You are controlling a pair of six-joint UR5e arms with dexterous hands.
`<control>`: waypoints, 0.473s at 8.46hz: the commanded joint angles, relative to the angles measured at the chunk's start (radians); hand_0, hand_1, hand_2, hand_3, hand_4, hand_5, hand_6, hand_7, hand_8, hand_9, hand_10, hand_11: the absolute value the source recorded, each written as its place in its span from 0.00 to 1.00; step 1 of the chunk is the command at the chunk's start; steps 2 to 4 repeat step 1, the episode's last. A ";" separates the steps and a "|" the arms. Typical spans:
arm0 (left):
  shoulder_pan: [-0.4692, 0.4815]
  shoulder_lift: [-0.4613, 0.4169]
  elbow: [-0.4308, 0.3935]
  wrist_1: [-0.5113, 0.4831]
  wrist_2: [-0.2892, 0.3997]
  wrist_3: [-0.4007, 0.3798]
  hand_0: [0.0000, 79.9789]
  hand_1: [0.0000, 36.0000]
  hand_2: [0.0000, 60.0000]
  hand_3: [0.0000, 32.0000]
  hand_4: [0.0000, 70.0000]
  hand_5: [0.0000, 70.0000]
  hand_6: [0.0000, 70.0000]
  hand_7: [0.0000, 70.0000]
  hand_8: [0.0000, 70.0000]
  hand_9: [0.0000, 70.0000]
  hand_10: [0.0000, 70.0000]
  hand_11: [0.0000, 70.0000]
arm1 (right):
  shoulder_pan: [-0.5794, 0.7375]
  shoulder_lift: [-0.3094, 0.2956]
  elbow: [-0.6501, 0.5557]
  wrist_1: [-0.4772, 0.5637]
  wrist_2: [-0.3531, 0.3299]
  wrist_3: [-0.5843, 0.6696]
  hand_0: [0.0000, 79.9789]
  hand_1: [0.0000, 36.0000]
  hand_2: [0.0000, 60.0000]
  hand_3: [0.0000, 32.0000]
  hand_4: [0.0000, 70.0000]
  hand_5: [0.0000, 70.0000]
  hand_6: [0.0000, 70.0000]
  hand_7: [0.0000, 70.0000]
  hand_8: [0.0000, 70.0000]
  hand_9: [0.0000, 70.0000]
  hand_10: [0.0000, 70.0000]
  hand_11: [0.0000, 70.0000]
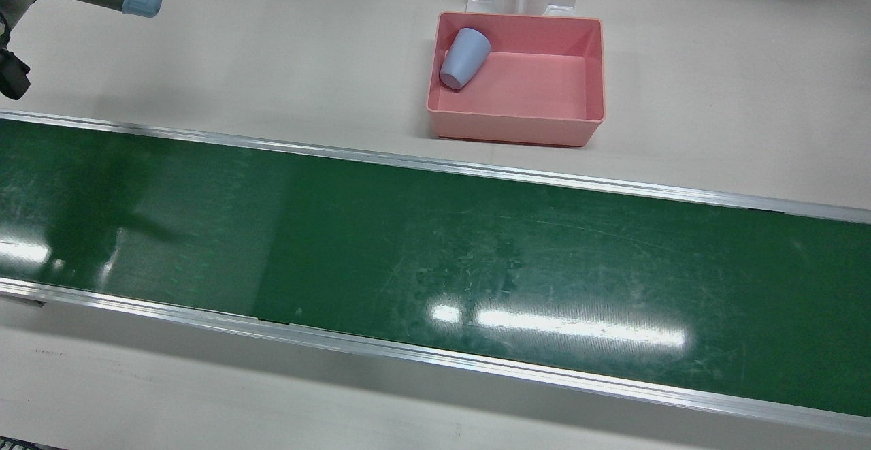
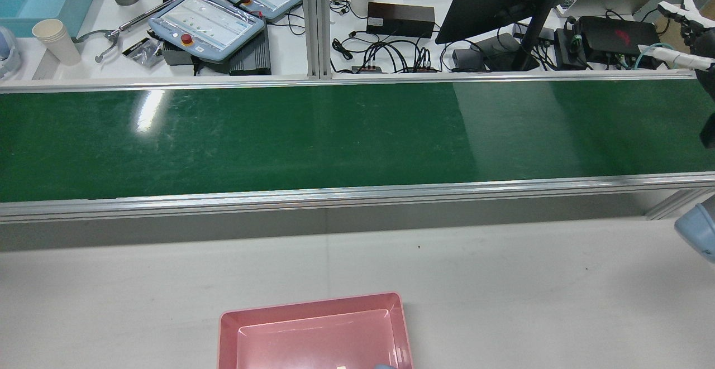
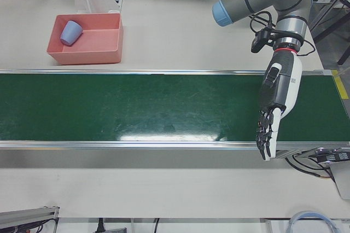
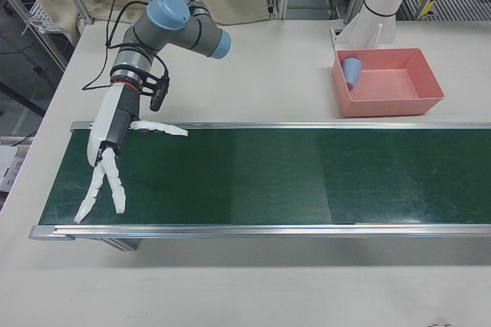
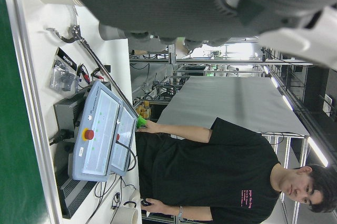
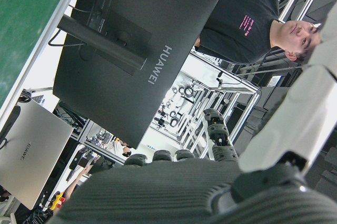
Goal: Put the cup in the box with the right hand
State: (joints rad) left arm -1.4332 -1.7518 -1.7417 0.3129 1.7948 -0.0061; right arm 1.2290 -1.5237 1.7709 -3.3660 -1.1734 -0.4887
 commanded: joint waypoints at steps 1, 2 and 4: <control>-0.001 0.000 -0.001 0.000 0.000 0.000 0.00 0.00 0.00 0.00 0.00 0.00 0.00 0.00 0.00 0.00 0.00 0.00 | 0.006 -0.006 0.004 0.000 0.000 0.001 0.49 0.29 0.16 0.00 0.00 0.04 0.00 0.00 0.00 0.00 0.00 0.00; -0.001 0.000 -0.001 0.000 0.000 0.000 0.00 0.00 0.00 0.00 0.00 0.00 0.00 0.00 0.00 0.00 0.00 0.00 | 0.006 -0.006 0.004 0.000 0.000 0.001 0.49 0.29 0.16 0.00 0.00 0.04 0.00 0.00 0.00 0.00 0.00 0.00; -0.001 0.000 -0.001 0.000 0.000 0.000 0.00 0.00 0.00 0.00 0.00 0.00 0.00 0.00 0.00 0.00 0.00 0.00 | 0.006 -0.006 0.004 0.000 0.000 0.001 0.49 0.29 0.16 0.00 0.00 0.04 0.00 0.00 0.00 0.00 0.00 0.00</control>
